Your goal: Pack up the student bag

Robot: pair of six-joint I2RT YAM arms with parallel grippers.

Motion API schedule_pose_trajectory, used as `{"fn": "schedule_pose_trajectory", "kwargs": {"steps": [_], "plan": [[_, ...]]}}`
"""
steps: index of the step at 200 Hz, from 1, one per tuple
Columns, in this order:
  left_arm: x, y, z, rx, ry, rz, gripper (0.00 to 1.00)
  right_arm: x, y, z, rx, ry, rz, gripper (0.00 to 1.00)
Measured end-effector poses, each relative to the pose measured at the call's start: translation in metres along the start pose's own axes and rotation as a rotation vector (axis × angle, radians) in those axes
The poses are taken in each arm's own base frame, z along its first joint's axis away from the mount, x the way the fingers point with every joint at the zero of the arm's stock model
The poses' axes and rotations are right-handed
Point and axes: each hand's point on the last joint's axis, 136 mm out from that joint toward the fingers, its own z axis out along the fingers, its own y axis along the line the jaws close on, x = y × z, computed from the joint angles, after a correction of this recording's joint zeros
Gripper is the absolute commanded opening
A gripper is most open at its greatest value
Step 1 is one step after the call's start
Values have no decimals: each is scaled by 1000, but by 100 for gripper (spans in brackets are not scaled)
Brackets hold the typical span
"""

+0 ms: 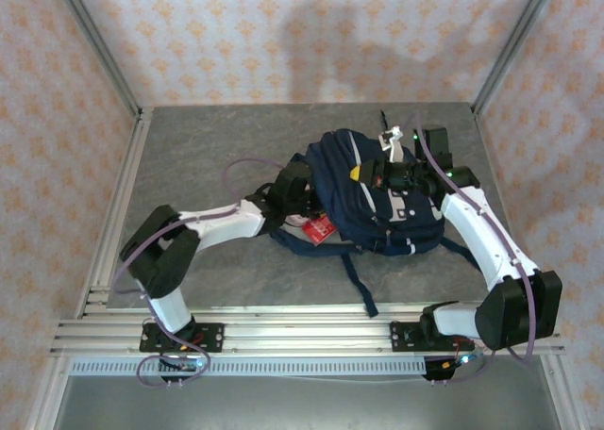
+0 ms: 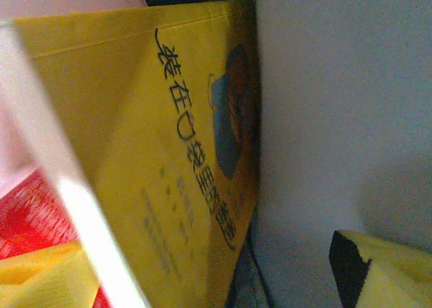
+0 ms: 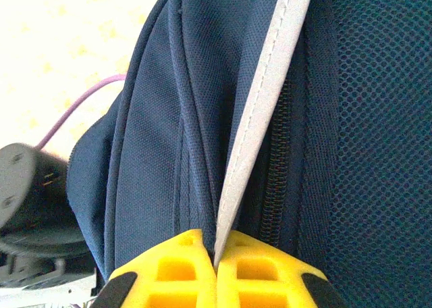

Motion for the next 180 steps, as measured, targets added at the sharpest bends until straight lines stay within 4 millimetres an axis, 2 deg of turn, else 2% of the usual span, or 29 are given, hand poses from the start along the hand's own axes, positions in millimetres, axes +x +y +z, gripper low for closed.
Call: {"fn": "schedule_pose_trajectory", "kwargs": {"steps": [27, 57, 84, 108, 121, 138, 151, 180], "plan": [[-4, 6, -30, -30, -47, 25, 87, -1, -4, 4, 4, -16, 12, 0], [-9, 44, -54, -134, -94, 8, 85, 6, -2, 14, -13, -5, 21, 0], [-9, 68, -85, -221, -143, 14, 74, 8, -4, 23, 21, -8, 23, 0], [-12, 68, -114, -245, -197, 49, 64, 5, -17, 37, 93, -27, 43, 0], [-11, 63, -123, -253, -217, 79, 62, 6, -25, 48, 145, -30, 66, 0], [-5, 58, -128, -261, -223, 131, 60, 4, -40, 63, 216, -35, 111, 0], [8, 57, -125, -281, -200, 179, 59, 1, -54, 74, 273, -49, 144, 0], [49, 62, -100, -348, -86, 300, 57, -4, -93, 90, 433, -105, 222, 0]]}}
